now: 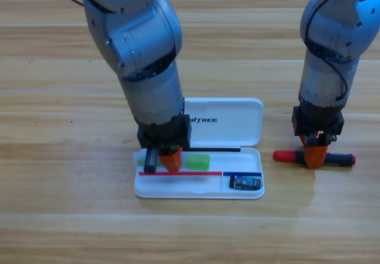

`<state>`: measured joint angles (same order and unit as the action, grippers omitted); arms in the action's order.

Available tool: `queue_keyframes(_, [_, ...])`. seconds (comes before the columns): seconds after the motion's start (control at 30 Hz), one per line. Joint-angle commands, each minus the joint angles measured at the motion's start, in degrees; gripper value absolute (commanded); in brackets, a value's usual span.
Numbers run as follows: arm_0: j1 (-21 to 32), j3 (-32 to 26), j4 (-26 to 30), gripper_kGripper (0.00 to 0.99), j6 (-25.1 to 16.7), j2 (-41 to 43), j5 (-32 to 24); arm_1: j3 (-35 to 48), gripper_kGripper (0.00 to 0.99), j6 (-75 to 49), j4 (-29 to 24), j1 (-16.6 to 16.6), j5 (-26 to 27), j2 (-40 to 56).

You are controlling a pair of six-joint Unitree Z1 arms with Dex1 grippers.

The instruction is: Clean up eraser and pencils

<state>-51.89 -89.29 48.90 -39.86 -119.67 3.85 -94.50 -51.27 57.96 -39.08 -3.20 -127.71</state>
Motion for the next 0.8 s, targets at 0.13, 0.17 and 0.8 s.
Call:
queue_keyframes(0.13, [-1.02, -0.36, 0.49, 0.000, 1.10, -3.47, -1.39, 3.97, 0.000, -1.72, -0.21, 2.43, -0.93, -2.98])
queue_keyframes(0.17, [-1.02, -0.45, 0.49, 0.000, 1.10, -3.47, -1.39, 4.33, 0.000, -1.72, -0.21, 2.43, -0.93, -2.54])
queue_keyframes(0.8, [-1.11, -1.33, 0.49, 0.000, 1.45, -4.44, -2.35, 5.56, 0.000, -1.20, 1.28, 2.43, -0.84, 3.26])
